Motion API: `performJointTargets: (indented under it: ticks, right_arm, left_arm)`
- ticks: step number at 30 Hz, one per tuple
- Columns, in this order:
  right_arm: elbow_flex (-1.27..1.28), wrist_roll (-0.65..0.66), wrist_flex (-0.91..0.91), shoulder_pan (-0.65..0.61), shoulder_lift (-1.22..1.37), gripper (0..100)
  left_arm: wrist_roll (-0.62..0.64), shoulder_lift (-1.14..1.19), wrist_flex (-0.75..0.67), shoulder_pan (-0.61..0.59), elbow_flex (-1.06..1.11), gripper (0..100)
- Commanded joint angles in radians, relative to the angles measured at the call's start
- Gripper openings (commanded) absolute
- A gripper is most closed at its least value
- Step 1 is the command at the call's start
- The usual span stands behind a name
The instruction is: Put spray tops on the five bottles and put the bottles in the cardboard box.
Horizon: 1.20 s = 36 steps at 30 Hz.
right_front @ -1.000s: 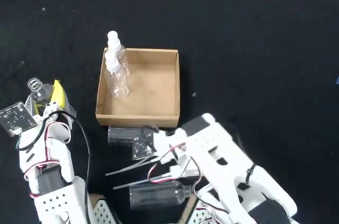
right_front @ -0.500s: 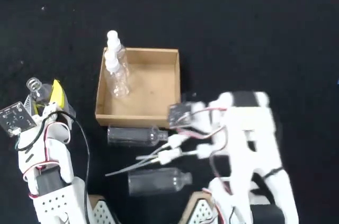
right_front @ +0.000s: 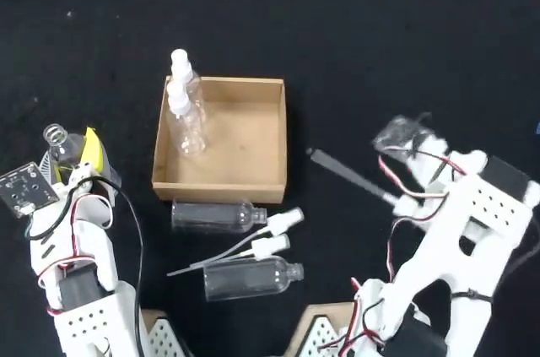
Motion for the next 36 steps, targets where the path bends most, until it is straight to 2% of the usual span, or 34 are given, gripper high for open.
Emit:
performJointTargets:
  ticks: [1,4,8,14,16,20,24,27,30,36]
  right_arm:
    - [0.151,-0.565,-0.296,0.038,0.004,1.1]
    - [0.257,-0.881,-0.462,0.034,0.002,1.1]
    - [0.292,-1.102,-0.506,-0.018,-0.001,3.5]
    - [0.216,-1.120,-0.316,-0.144,-0.005,32.4]
    - [0.171,-1.109,-0.249,-0.158,-0.005,37.5]
    - [0.053,-0.924,-0.144,-0.157,0.001,34.1]
    - [0.002,-0.565,-0.133,-0.143,0.002,23.6]
    - [0.008,-0.370,-0.133,-0.104,0.002,19.8]
    - [0.035,-0.275,-0.203,-0.037,0.004,19.8]
    - [0.239,-0.201,-0.517,0.071,0.004,19.5]
  left_arm:
    - [-0.008,-0.023,-0.003,0.004,0.016,3]
    - [-0.008,-0.023,-0.002,0.004,0.016,3]
    - [-0.008,-0.023,0.000,0.004,0.016,3]
    - [-0.008,-0.023,-0.002,0.004,0.016,3]
    - [-0.008,-0.023,-0.003,0.004,0.016,3]
    - [-0.008,-0.023,-0.002,0.004,0.016,3]
    - [-0.008,-0.023,-0.002,0.004,0.016,3]
    - [-0.008,-0.023,-0.002,0.004,0.016,3]
    - [-0.008,-0.023,-0.002,0.004,0.016,3]
    - [-0.008,-0.023,-0.002,0.004,0.016,3]
